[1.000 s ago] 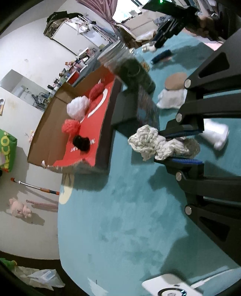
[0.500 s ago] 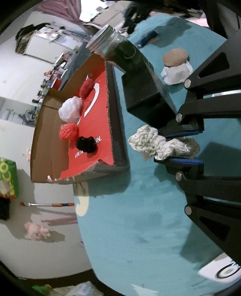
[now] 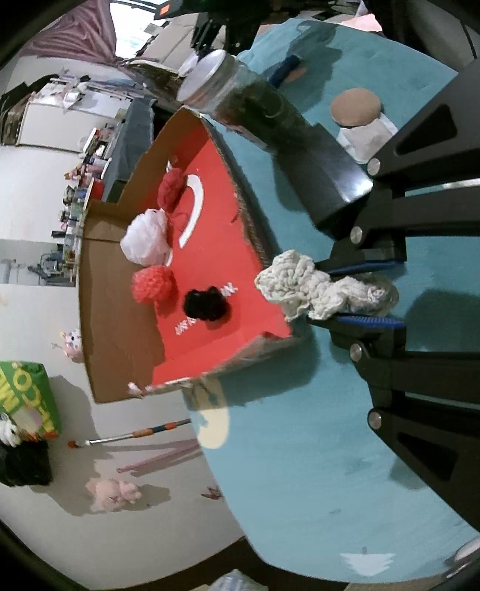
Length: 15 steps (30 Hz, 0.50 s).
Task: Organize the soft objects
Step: 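Lift the scrunchie and sheep plush and carry both over the box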
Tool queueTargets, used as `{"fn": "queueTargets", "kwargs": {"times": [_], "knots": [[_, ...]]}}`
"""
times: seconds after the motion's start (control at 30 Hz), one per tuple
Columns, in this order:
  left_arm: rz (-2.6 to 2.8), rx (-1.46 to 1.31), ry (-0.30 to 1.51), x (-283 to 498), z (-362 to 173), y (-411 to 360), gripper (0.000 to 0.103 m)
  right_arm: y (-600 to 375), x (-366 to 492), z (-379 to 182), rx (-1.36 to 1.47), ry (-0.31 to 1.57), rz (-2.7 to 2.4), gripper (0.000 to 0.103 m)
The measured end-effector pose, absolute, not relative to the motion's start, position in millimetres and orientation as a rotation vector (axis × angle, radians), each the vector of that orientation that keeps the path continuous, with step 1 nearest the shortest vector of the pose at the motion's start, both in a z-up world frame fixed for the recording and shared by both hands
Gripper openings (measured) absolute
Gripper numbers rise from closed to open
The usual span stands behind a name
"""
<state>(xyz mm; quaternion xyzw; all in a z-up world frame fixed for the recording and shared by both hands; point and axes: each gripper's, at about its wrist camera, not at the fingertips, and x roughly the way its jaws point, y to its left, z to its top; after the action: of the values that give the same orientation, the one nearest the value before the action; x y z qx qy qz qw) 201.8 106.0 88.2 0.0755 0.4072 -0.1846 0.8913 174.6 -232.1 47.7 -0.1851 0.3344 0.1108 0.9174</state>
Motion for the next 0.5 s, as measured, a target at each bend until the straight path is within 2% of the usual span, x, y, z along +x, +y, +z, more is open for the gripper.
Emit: {"fn": "queueTargets", "kwargs": {"times": [0.27, 0.5], "knots": [[-0.431, 0.180, 0.833, 234.2, 108.6, 78.2, 0.020, -222.4, 200.7, 70.2, -0.405, 0.657, 0.280, 0.037], [-0.482, 0.161, 0.909, 277.7, 104.6, 41.4, 0.020, -203.1, 239.1, 80.3, -0.351, 0.702, 0.385, 0.037]]}}
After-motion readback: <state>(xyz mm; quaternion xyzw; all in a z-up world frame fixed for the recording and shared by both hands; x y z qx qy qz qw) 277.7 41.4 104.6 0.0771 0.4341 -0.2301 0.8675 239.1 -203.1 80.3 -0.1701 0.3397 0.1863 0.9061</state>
